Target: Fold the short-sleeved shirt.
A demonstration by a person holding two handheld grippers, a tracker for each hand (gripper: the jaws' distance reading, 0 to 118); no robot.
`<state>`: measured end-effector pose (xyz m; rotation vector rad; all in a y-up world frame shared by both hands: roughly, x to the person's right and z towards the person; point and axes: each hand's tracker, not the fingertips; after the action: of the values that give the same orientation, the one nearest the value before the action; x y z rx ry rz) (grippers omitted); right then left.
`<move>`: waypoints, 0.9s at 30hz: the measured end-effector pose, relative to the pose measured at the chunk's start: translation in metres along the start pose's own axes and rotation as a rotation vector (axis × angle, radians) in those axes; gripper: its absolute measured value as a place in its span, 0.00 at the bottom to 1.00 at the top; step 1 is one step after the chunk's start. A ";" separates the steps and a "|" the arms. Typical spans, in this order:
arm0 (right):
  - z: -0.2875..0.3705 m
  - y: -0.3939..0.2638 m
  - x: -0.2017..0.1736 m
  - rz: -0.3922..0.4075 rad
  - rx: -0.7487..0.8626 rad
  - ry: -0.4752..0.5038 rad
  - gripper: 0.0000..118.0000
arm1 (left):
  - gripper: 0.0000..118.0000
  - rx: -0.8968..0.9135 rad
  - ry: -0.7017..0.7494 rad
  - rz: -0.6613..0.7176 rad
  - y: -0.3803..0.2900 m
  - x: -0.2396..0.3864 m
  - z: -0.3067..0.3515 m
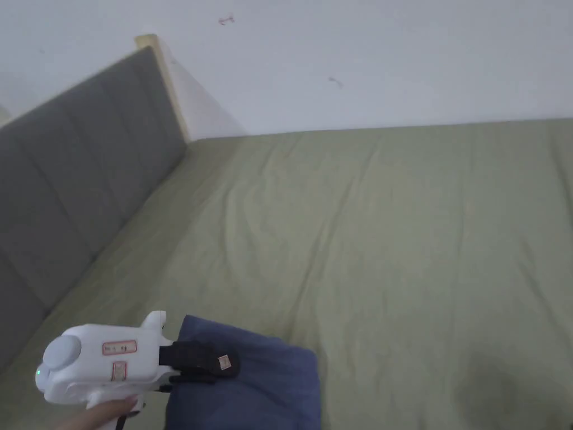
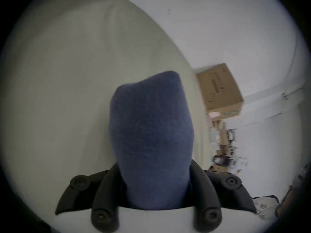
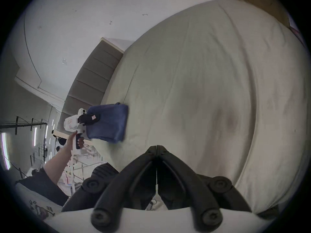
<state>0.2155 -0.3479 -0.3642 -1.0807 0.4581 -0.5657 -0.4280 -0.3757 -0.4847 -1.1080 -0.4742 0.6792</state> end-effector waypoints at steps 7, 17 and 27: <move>-0.003 -0.005 -0.023 0.023 -0.020 -0.061 0.00 | 0.23 0.018 0.479 -0.134 0.030 -0.033 0.069; -0.003 -0.001 -0.043 0.035 -0.010 -0.074 0.00 | 0.95 0.227 0.971 -0.437 0.008 0.009 0.118; 0.017 -0.002 -0.044 0.050 0.043 -0.098 0.00 | 0.44 0.109 0.444 -0.297 -0.046 0.081 0.008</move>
<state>0.1912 -0.3092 -0.3520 -1.0484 0.3843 -0.4746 -0.3640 -0.3260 -0.4377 -1.0215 -0.2094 0.1847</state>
